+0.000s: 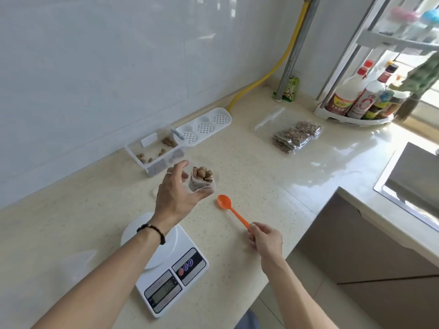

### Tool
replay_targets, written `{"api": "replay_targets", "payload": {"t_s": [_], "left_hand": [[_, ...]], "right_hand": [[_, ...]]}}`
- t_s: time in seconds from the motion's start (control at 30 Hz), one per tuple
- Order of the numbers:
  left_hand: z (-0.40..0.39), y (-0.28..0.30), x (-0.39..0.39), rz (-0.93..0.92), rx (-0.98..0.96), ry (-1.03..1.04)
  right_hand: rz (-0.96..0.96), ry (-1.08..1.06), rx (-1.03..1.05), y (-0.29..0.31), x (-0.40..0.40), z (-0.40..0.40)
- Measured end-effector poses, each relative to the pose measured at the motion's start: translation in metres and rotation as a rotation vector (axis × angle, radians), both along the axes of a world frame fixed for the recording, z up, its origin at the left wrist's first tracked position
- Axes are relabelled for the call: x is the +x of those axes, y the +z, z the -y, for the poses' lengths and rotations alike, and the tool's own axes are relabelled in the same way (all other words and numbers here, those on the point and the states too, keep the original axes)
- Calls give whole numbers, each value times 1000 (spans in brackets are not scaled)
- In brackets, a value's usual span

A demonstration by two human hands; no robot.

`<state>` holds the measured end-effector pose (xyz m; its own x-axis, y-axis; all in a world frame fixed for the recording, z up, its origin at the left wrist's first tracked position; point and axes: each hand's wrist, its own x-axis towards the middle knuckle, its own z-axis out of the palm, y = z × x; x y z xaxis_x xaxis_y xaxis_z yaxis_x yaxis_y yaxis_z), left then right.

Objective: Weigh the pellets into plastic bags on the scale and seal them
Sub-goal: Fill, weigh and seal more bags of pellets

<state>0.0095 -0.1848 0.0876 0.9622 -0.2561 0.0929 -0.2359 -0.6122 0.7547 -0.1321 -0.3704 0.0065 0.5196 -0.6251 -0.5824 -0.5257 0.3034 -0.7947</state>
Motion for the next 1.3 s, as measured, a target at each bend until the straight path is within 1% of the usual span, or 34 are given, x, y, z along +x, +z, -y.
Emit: {"api": "replay_targets", "payload": {"t_s": [0.2, 0.27, 0.33, 0.4, 0.53, 0.63, 0.67, 0.73, 0.83, 0.93, 1.17, 1.3], "left_hand": [[3, 2, -4, 27, 9, -14], [4, 2, -5, 38, 14, -15], [3, 3, -5, 44, 14, -7], [1, 5, -5, 48, 11, 3], [-3, 14, -6, 71, -16, 24], [-9, 22, -6, 71, -51, 41], [-11, 24, -6, 76, -62, 41], [-15, 28, -7, 97, -94, 48], [-19, 36, -9, 108, -155, 87], [-25, 42, -8, 114, -191, 126], [-52, 51, -6, 146, -278, 102], [-63, 55, -6, 150, -362, 159]], "right_hand": [[-232, 357, -512, 6, 3, 1], [-288, 417, -604, 9, 3, 2], [-309, 444, -633, 14, 4, 3], [-251, 452, -623, 26, 10, 2], [80, 480, -591, 84, 48, -7], [253, 531, -593, 136, 82, -22], [270, 563, -595, 150, 90, -27], [242, 672, -607, 170, 104, -35], [200, 803, -688, 188, 116, -48], [244, 792, -785, 199, 124, -61], [312, 843, -773, 216, 132, -80], [384, 845, -853, 217, 136, -92]]}}
